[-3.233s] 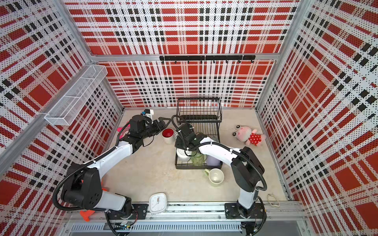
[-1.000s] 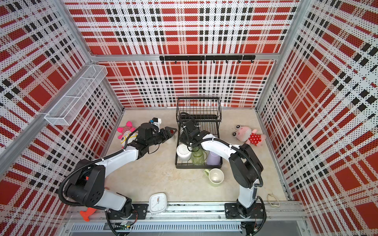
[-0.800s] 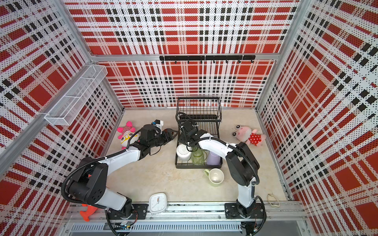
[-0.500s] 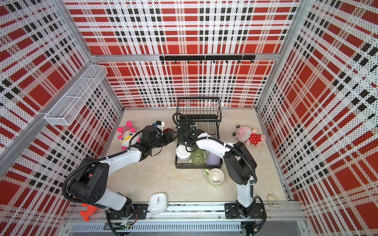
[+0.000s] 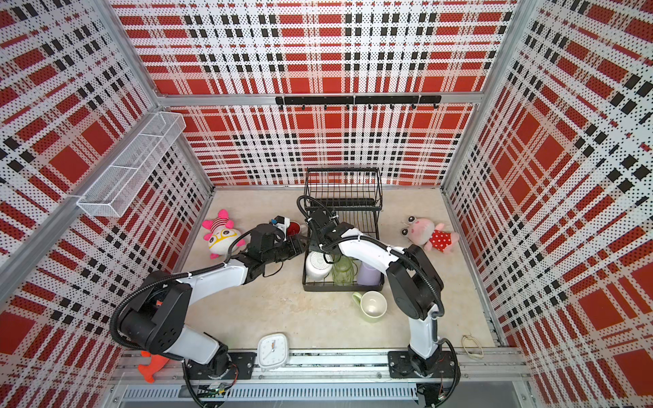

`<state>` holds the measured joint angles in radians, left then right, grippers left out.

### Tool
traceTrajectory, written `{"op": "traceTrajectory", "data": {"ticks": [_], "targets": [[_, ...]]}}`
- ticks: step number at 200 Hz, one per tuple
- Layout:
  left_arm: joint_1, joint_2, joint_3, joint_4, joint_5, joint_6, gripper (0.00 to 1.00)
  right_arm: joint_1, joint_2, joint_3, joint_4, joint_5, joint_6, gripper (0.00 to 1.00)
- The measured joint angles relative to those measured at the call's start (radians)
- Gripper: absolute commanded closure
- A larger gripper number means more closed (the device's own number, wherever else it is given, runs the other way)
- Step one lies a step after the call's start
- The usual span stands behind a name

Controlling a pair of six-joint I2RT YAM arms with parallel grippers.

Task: Load cups into a dish rack
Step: Place the cup upside down at the dish rack.

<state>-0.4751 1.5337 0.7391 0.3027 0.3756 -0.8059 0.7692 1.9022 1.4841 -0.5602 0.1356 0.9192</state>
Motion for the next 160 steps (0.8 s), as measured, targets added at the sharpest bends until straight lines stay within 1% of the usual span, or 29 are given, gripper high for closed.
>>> {"op": "traceTrajectory", "data": {"ticks": [21,57,124,160], "targets": [[-0.015,0.000,-0.011,0.004,-0.003,0.002,0.48,0.000,0.000,0.002,-0.009,0.007,-0.007,1.00],[-0.016,-0.003,-0.045,0.004,-0.016,0.016,0.52,0.000,0.000,0.011,-0.042,0.028,-0.028,1.00],[-0.016,-0.025,-0.054,-0.022,-0.040,0.067,0.52,0.000,0.002,0.021,-0.096,0.060,-0.101,1.00],[-0.016,-0.025,-0.054,-0.022,-0.038,0.074,0.51,-0.001,0.023,0.070,-0.170,0.067,-0.138,1.00]]}}
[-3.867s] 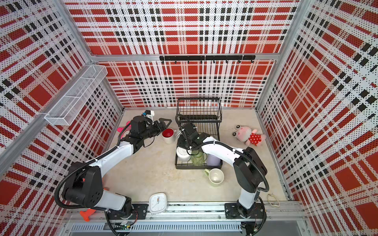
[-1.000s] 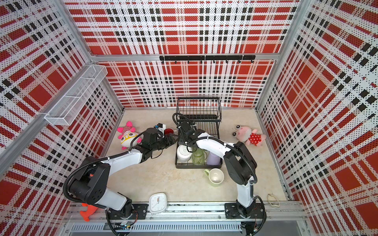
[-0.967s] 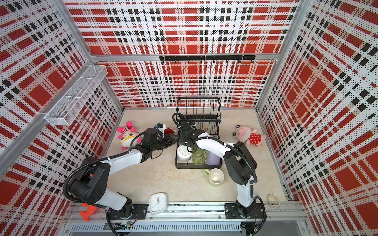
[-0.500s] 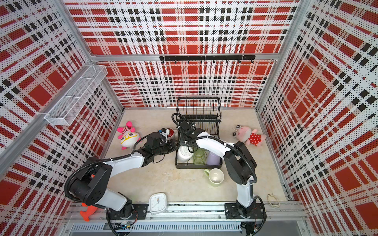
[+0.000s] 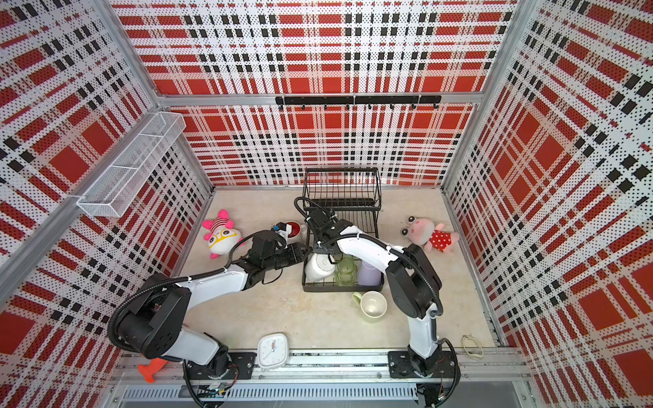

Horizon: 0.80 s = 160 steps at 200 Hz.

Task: Load cups into a dish rack
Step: Place the cup upside down at the dish rack.

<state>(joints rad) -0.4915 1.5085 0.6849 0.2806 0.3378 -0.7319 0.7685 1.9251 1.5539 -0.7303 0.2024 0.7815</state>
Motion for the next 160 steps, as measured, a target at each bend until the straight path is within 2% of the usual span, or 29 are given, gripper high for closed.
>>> {"op": "traceTrajectory", "data": {"ticks": [97,160], "targets": [[0.002,-0.001,0.000,0.005,0.016,-0.003,0.50,0.000,0.015,0.024,-0.033,0.016,-0.081,1.00],[0.030,-0.027,0.000,0.011,0.022,-0.012,0.49,0.001,0.015,-0.003,0.032,0.013,-0.166,1.00]]}}
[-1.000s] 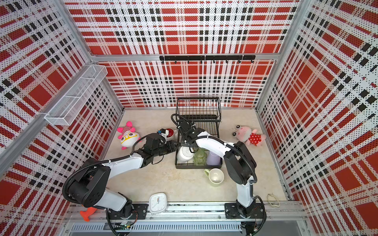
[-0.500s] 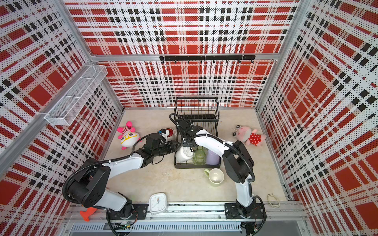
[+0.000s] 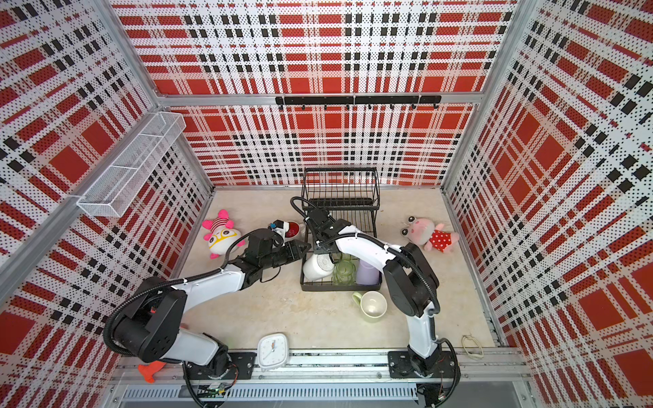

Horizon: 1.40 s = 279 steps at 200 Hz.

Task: Load cups into a dish rack
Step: Place the cup upside down at the dish rack.

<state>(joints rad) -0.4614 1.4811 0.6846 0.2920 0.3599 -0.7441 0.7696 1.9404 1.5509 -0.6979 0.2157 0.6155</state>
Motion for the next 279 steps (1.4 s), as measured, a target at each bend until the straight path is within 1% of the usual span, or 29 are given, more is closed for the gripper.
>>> {"op": "traceTrajectory", "data": {"ticks": [92,143,198,213,250,279], "targets": [[0.027,0.000,-0.003,0.001,-0.024,-0.015,0.46,0.000,0.001,-0.010,0.020,-0.002,-0.137,1.00],[0.050,0.000,0.013,0.008,-0.036,-0.023,0.44,-0.002,-0.007,-0.038,0.066,0.000,-0.287,1.00],[0.057,0.008,0.052,0.022,-0.050,-0.026,0.44,-0.005,-0.005,-0.026,0.037,0.008,-0.369,0.90],[0.056,0.019,0.057,0.027,-0.051,-0.026,0.44,-0.007,-0.004,-0.025,0.036,0.008,-0.387,0.89],[0.056,0.032,0.057,0.029,-0.054,-0.031,0.44,-0.008,0.005,-0.020,0.032,0.011,-0.410,0.85],[0.056,0.033,0.057,0.031,-0.055,-0.032,0.44,-0.009,0.006,-0.021,0.034,0.011,-0.412,0.79]]}}
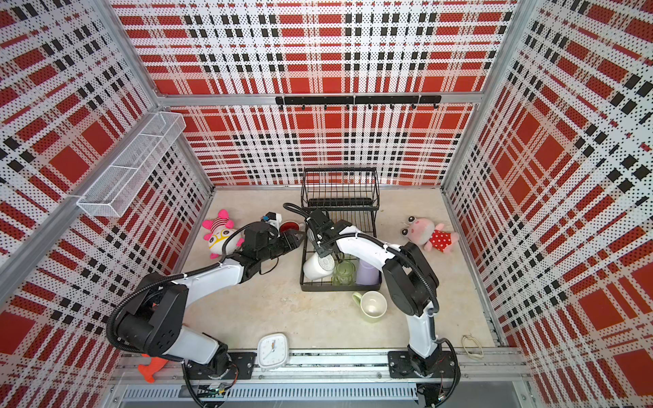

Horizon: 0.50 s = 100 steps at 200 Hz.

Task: Load cups into a dish rack
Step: Place the cup upside down at the dish rack.

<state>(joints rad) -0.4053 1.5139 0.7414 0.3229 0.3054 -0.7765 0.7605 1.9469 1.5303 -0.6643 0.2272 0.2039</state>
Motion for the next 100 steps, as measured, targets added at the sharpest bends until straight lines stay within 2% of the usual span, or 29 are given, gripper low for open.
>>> {"op": "traceTrajectory", "data": {"ticks": [70,100], "targets": [[-0.001,0.014,0.000,0.002,0.000,0.000,0.44,-0.004,0.000,-0.008,0.061,-0.022,0.000,0.68],[-0.002,0.019,0.000,0.002,0.000,0.000,0.44,-0.003,0.000,-0.008,0.087,-0.041,0.001,0.69]]}}
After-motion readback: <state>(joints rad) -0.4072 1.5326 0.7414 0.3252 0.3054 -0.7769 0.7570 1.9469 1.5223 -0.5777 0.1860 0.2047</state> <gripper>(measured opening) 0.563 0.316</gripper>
